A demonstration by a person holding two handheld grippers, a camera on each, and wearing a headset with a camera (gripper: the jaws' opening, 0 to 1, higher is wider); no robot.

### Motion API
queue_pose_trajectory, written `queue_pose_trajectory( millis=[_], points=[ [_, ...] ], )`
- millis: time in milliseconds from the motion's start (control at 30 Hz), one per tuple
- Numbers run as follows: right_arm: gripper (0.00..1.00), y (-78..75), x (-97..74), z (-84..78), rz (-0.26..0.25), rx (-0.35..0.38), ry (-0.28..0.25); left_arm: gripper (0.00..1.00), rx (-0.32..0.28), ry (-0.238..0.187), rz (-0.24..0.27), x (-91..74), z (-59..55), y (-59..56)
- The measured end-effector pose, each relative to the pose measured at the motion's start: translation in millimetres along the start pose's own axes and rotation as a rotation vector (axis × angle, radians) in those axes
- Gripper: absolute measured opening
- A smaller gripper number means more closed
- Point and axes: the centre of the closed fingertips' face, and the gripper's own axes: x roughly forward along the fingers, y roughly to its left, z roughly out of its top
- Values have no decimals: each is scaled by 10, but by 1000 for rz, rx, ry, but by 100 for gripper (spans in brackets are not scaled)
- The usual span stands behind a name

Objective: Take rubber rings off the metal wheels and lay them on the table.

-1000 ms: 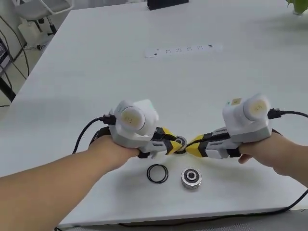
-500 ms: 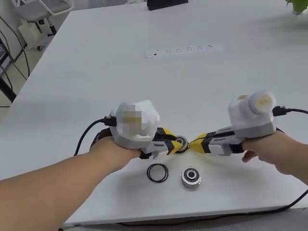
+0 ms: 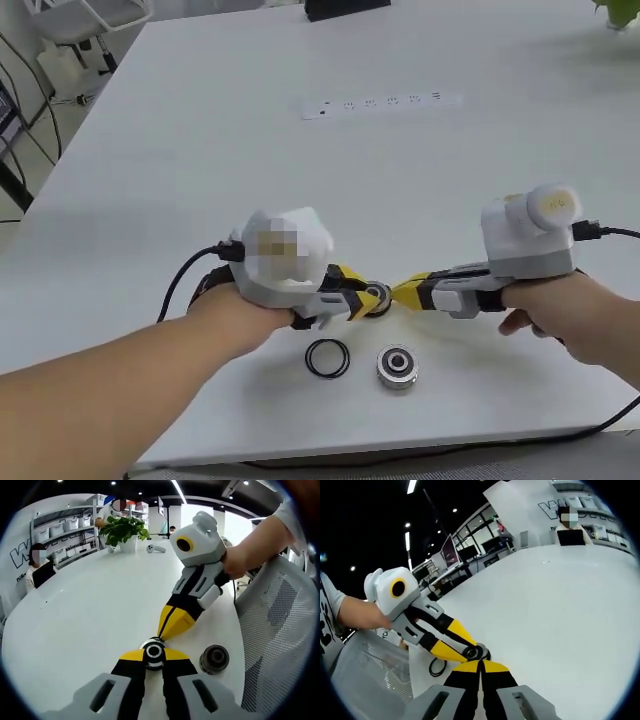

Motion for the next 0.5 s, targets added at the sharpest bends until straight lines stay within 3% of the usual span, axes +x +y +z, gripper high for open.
queue_pose_trajectory(
  millis=[500],
  points=[
    [0,65,25,37,5,-11,-2,7,-4,2,9,-3,1,1]
  ],
)
